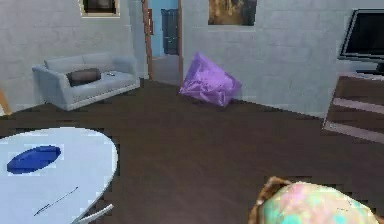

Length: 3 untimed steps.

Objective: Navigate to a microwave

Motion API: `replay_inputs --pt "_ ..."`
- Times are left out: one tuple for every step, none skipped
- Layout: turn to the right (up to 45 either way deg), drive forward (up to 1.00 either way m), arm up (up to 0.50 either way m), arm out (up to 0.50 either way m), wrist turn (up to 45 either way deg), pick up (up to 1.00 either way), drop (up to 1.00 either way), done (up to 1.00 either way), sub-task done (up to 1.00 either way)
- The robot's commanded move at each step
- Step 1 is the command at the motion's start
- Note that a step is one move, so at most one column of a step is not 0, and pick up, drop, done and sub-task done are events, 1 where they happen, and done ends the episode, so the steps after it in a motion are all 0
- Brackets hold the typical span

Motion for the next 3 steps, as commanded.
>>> replay_inputs --pt "45.0 0.00 0.00 0.00 0.0 0.00 0.00 0.00 0.00" --pt "45.0 0.00 0.00 0.00 0.0 0.00 0.00 0.00 0.00" --pt "18.0 0.00 0.00 0.00 0.0 0.00 0.00 0.00 0.00"
